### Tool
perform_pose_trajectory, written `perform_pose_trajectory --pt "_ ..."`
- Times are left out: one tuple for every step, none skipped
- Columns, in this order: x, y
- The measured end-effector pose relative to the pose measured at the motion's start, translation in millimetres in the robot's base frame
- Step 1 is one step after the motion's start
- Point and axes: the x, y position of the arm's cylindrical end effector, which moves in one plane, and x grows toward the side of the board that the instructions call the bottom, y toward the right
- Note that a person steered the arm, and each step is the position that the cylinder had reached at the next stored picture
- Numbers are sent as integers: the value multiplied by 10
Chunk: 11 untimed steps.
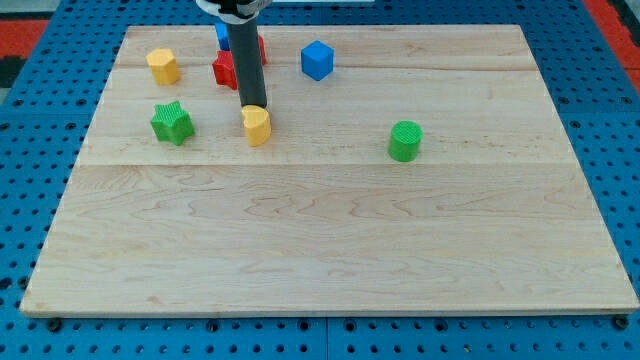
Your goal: Move green star towards bottom left
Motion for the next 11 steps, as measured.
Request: perform_pose_trajectory --pt "27 15" --pt "69 115" --pt "62 -388" --pt "246 -963" --pt "-173 -1063" --pt "36 -1123" --pt "604 -1203" --pt "364 -1203" --pt "150 -1516" --pt "854 -1867" --pt "1008 -1775"
